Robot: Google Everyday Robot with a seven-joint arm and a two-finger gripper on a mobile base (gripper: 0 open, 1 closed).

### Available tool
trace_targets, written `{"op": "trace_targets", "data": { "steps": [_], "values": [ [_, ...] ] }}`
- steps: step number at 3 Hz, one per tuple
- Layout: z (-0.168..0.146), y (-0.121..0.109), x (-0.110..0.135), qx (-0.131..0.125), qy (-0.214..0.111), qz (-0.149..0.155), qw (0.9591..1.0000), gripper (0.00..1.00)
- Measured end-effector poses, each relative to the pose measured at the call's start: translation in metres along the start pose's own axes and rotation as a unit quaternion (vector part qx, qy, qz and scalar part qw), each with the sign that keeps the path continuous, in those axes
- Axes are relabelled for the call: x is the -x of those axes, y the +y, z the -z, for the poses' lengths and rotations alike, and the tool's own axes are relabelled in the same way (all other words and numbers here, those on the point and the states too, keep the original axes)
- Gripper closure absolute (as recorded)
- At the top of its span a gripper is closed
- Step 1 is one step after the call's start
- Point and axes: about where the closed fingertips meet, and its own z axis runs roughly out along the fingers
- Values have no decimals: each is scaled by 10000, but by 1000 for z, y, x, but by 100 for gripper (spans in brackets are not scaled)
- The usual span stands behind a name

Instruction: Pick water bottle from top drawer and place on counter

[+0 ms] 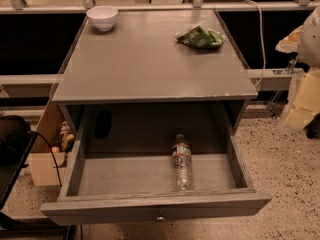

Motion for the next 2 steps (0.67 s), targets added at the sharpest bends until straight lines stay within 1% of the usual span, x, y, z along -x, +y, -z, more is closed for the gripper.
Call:
{"op": "trace_targets", "data": {
  "steps": [1, 2],
  "values": [
    [0, 0, 0, 0, 0, 0, 10000, 0],
    [1, -2, 3, -30, -128, 400, 9991, 0]
  ]
}}
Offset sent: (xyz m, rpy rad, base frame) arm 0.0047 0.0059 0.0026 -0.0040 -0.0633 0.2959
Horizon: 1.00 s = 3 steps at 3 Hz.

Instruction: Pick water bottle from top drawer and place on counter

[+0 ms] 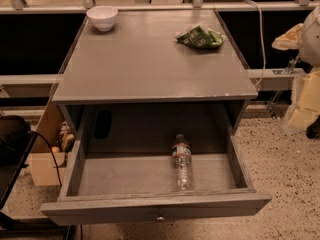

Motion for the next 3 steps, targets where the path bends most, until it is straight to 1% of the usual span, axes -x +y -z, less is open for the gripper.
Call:
{"op": "trace_targets", "data": {
  "steps": [1, 2, 3],
  "values": [
    [1, -3, 7, 56, -357, 781, 9963, 0],
    [-3, 2, 18, 410, -650, 1757, 9814, 0],
    [-15, -3, 25, 750, -715, 2822, 9538, 0]
  ]
}}
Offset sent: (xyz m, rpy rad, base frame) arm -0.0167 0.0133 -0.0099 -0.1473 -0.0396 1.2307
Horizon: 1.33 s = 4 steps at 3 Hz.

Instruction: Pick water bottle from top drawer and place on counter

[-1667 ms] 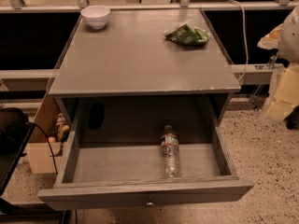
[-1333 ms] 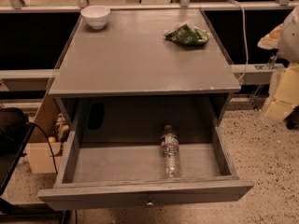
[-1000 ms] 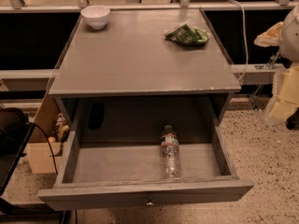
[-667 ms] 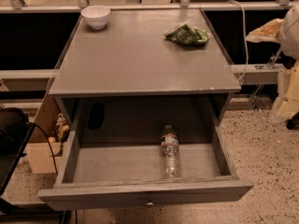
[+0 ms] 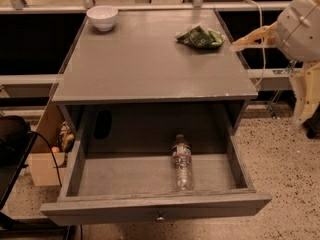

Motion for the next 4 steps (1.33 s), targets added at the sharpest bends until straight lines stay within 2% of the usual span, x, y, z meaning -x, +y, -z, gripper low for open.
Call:
{"op": "trace_targets", "data": {
  "steps": [1, 2, 3, 4],
  "values": [
    [0, -6, 0, -90, 19, 484, 9988, 0],
    [3, -11, 3, -217, 101, 737, 9970, 0],
    [1, -10, 9, -238, 329, 1395, 9894, 0],
    [-8, -6, 14, 93, 578, 2661, 9622, 0]
  ]
}}
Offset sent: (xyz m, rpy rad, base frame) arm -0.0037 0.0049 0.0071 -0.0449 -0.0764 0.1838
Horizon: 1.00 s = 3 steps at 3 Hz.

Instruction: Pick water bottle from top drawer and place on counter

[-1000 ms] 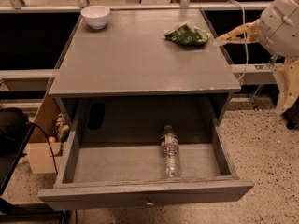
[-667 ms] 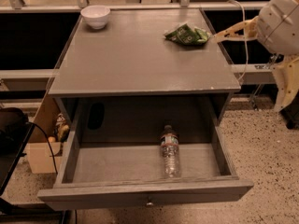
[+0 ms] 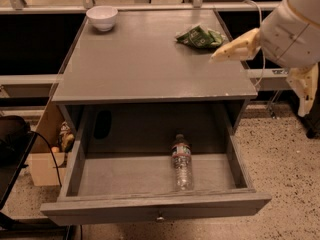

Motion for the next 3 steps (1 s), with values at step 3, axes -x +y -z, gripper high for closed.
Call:
{"op": "trace_targets", "data": {
  "steps": [3],
  "values": [
    [-19, -5, -4, 337, 494, 1387, 9885, 0]
  ]
}}
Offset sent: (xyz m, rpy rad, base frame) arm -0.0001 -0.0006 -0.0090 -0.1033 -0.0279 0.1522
